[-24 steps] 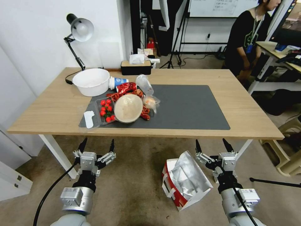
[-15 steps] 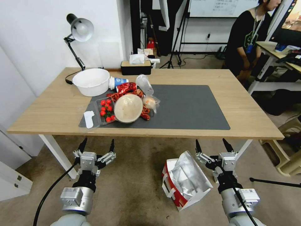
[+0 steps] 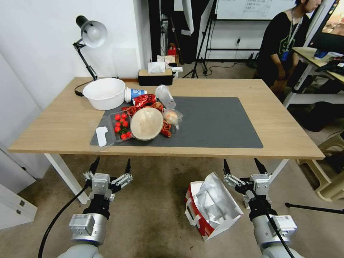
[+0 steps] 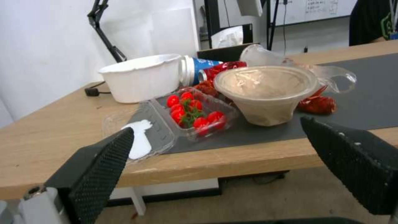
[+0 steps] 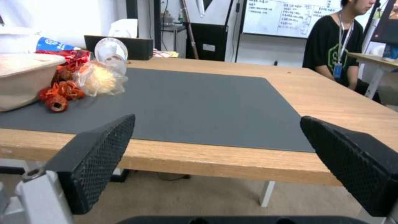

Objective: Pick up the food delivery bag from the floor and place it on the table.

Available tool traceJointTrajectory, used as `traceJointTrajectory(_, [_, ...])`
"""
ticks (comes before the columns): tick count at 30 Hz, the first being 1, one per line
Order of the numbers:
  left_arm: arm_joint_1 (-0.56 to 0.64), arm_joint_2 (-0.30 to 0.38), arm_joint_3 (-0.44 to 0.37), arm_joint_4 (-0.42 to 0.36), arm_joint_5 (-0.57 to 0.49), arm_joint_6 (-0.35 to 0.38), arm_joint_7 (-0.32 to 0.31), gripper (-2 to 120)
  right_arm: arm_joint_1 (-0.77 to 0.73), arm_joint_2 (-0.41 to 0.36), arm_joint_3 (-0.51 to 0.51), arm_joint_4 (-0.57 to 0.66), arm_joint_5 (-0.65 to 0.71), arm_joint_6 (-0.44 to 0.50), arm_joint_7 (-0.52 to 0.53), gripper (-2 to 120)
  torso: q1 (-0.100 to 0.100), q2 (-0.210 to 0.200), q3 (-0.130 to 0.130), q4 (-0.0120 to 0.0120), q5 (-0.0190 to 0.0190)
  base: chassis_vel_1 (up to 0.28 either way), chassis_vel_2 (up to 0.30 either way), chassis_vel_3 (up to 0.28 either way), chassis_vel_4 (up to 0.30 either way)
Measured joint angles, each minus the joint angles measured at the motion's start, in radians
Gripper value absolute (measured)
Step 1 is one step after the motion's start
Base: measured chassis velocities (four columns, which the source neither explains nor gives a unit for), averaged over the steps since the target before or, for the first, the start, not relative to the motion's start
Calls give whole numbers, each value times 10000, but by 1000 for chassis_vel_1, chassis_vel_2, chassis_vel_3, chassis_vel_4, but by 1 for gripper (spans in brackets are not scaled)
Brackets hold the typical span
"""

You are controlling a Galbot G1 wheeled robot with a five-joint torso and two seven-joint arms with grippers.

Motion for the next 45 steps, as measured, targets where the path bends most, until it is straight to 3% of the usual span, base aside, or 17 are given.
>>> traceJointTrajectory(3, [-186, -34, -48, -107, -408, 411, -23, 100, 153, 15, 196, 117, 188, -390, -6, 100, 0, 0, 0, 0, -2, 0, 0, 0, 0])
traceJointTrajectory(6, [-682, -129, -176, -411, -1493, 1512, -119, 100, 534, 70, 672, 420, 660, -1392, -49, 100, 0, 0, 1, 0, 0, 0, 0, 0, 0])
traceJointTrajectory(7, [-682, -129, -176, -411, -1493, 1512, -119, 100, 534, 70, 672, 420, 660, -1392, -49, 100, 0, 0, 1, 0, 0, 0, 0, 0, 0])
traceJointTrajectory(10, [-1328, -237, -362, -749, -2908, 2785, -202, 100, 1128, 157, 1402, 888, 1400, -2951, -127, 100, 0, 0, 1, -4, 1, 0, 0, 0, 0])
traceJointTrajectory(16, [-1256, -178, -446, -354, -2749, 2182, 26, 100, 1298, 112, 1815, 982, 1850, -3460, -377, 100, 0, 0, 1, 0, 0, 0, 0, 0, 0])
traceJointTrajectory(45, [-871, -94, -597, 142, -2621, 666, 258, 100, 1163, -90, 1755, 980, 1865, -3223, -353, 100, -62, -136, -77, -1, -1, 0, 0, 0, 0])
